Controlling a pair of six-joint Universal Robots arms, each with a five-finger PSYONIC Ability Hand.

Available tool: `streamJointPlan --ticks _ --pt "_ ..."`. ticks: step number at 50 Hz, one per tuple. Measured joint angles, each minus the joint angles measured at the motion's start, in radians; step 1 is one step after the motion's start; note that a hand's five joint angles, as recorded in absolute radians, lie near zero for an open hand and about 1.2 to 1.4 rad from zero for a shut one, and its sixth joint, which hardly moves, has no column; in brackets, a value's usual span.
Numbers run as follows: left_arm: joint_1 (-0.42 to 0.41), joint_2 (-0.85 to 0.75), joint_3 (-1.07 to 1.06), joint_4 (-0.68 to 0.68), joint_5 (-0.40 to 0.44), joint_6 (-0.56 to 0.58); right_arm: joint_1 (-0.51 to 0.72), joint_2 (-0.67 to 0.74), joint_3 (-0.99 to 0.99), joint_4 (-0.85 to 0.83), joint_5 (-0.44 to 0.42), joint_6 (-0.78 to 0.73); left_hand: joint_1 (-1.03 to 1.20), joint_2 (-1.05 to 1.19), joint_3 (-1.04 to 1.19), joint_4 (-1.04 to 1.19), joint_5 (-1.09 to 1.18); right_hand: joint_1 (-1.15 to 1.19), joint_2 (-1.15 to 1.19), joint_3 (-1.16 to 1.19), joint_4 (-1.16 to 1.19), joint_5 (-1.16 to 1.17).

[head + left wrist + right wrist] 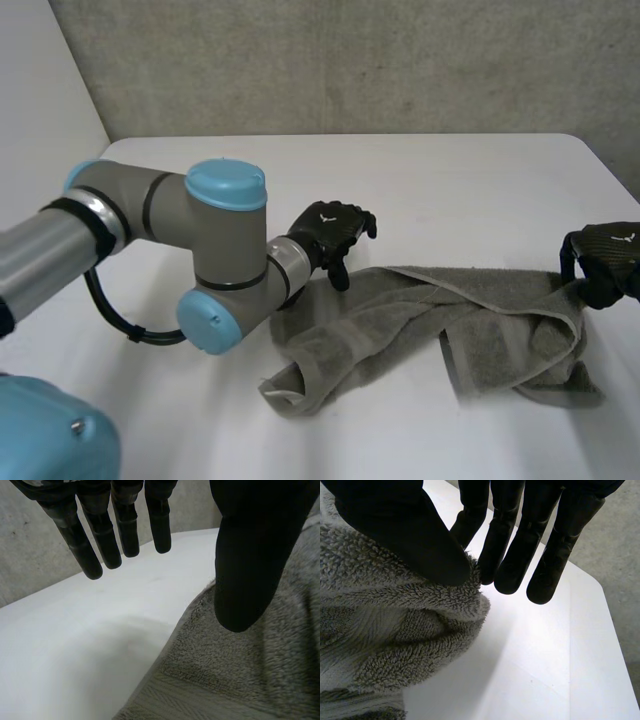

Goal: Fold the towel.

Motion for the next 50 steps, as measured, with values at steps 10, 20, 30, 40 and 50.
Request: streamJointPlan --ticks 10,20,30,40,50 --pt "-0.022 -0.192 0.245 -0.014 0.012 0.004 -0.007 -0.001 0.004 -0.001 -0.001 0.0 0.0 0.0 0.0 0.001 0.001 0.001 0.002 0.0 0.0 0.003" --pt "-0.07 -0.256 0.321 -0.062 0.106 0.002 -0.01 -0.002 0.006 -0.003 -0.002 0.0 0.087 0.078 0.078 0.081 0.079 0.001 0.002 0.0 0.0 0.003" --pt "-0.086 -0.221 0.328 -0.08 0.106 0.0 -0.013 -0.002 0.006 -0.003 -0.005 0.0 0.688 0.706 0.704 0.704 0.696 0.001 0.002 0.0 0.0 0.003" --pt "-0.031 0.004 0.276 -0.14 -0.145 0.007 -0.006 -0.009 0.001 0.003 -0.019 0.007 0.74 0.767 0.764 0.767 0.759 0.006 0.002 0.0 0.0 0.005" --pt "-0.01 0.301 -0.065 -0.303 -0.137 0.076 0.091 -0.042 -0.088 0.079 -0.047 0.019 0.74 0.769 0.768 0.771 0.761 0.006 0.002 0.0 0.0 0.005"
